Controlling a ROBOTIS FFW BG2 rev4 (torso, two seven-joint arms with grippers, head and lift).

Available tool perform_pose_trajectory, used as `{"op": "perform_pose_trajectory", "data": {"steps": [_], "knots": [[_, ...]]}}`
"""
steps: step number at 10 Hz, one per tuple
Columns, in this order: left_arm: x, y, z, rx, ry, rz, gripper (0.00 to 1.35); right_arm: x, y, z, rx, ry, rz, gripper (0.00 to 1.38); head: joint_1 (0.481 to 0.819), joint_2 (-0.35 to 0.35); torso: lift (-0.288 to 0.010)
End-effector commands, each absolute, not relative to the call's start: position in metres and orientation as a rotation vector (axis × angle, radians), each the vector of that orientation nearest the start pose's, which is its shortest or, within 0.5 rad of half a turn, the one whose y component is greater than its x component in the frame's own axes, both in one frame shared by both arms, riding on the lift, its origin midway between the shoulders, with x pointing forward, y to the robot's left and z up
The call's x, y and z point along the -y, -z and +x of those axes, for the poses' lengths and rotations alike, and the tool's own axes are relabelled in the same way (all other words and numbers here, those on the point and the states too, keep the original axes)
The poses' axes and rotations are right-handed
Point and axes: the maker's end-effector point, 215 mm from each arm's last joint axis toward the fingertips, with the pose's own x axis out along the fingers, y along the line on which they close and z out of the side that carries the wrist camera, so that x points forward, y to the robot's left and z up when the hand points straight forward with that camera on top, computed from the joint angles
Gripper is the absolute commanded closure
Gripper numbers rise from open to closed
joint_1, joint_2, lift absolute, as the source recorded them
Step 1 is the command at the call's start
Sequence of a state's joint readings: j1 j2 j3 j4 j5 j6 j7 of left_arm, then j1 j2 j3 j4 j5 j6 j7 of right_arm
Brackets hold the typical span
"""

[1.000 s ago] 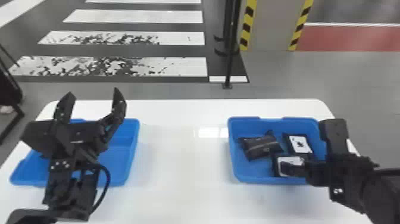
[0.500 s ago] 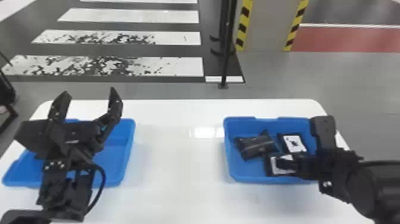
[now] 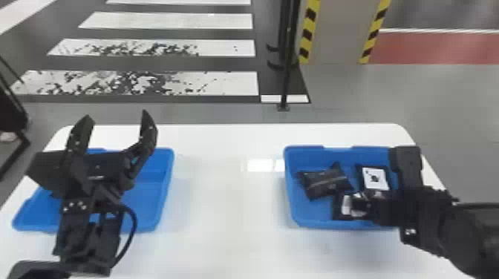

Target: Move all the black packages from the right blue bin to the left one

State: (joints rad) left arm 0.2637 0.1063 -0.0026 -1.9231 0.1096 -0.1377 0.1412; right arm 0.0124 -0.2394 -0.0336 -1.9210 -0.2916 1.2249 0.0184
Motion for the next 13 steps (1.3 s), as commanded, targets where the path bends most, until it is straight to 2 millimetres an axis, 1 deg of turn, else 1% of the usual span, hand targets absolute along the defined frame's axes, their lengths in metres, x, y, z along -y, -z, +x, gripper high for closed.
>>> {"op": "perform_pose_trajectory", "data": {"steps": [1, 3, 5, 6, 7, 8, 9, 10, 11, 12, 13], "knots": [[-0.270, 0.250, 0.512, 0.225, -0.099, -0.029, 0.10, 0.266, 0.471, 0.482, -0.856, -0.109, 0.023, 1.18, 0.695, 0.000, -0.132], [-0.271, 0.248, 0.512, 0.233, -0.099, -0.030, 0.10, 0.264, 0.457, 0.487, -0.803, -0.115, 0.043, 1.18, 0.695, 0.005, -0.132], [-0.270, 0.247, 0.511, 0.236, -0.100, -0.051, 0.10, 0.250, 0.438, 0.500, -0.703, -0.154, 0.147, 1.18, 0.695, 0.009, -0.132], [-0.270, 0.245, 0.510, 0.244, -0.098, -0.063, 0.09, 0.241, 0.423, 0.509, -0.647, -0.178, 0.208, 1.18, 0.695, 0.018, -0.132], [-0.266, 0.238, 0.508, 0.269, -0.094, -0.069, 0.09, 0.225, 0.409, 0.518, -0.593, -0.226, 0.296, 1.18, 0.695, 0.022, -0.132], [-0.259, 0.234, 0.508, 0.283, -0.082, -0.089, 0.09, 0.215, 0.399, 0.541, -0.526, -0.304, 0.400, 1.18, 0.695, 0.033, -0.132], [-0.245, 0.230, 0.511, 0.286, -0.054, -0.132, 0.10, 0.199, 0.388, 0.554, -0.484, -0.387, 0.478, 1.18, 0.695, 0.052, -0.132], [-0.224, 0.236, 0.512, 0.256, -0.010, -0.201, 0.10, 0.185, 0.375, 0.555, -0.463, -0.426, 0.485, 1.18, 0.695, 0.057, -0.132], [-0.196, 0.240, 0.512, 0.230, 0.049, -0.259, 0.10, 0.172, 0.360, 0.556, -0.439, -0.462, 0.487, 1.18, 0.695, 0.053, -0.132], [-0.170, 0.244, 0.513, 0.205, 0.106, -0.282, 0.10, 0.151, 0.343, 0.553, -0.422, -0.523, 0.510, 1.18, 0.695, 0.040, -0.132], [-0.149, 0.248, 0.511, 0.184, 0.153, -0.303, 0.10, 0.131, 0.329, 0.551, -0.402, -0.576, 0.526, 1.18, 0.691, 0.026, -0.132]]}}
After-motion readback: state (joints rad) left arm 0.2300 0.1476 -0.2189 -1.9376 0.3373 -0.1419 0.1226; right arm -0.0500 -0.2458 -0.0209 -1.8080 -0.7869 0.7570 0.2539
